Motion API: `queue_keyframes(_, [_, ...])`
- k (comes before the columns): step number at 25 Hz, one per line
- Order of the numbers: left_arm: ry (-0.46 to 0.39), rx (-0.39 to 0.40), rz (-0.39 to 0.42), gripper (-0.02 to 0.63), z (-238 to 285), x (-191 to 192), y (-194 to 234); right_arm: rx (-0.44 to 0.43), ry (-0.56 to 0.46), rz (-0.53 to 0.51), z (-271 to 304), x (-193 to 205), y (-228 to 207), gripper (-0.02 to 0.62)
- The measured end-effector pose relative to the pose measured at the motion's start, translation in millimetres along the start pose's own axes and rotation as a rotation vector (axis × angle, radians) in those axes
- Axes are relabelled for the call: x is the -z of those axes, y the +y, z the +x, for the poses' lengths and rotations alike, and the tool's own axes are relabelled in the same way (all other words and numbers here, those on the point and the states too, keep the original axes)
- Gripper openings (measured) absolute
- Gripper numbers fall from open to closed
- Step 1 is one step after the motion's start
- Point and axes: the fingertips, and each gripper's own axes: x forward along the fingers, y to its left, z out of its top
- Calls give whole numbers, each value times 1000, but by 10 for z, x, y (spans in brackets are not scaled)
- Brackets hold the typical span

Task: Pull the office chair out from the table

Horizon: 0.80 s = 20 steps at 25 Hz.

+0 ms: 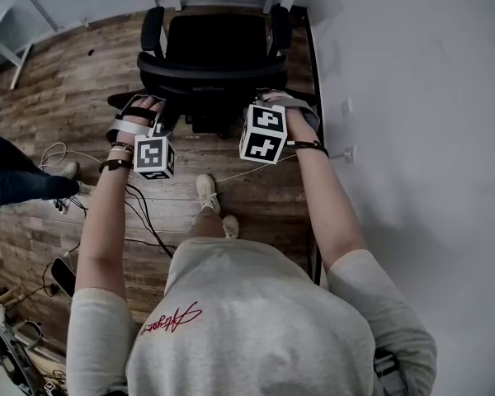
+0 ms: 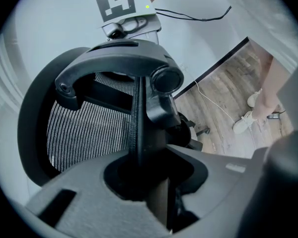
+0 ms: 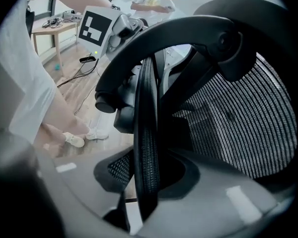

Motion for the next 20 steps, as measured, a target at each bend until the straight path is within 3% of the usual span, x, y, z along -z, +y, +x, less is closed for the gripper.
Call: queue_keyframes(20, [-5,-1,0,101,-366,-88,-241,22,-1,-16,-195,-121,385,107])
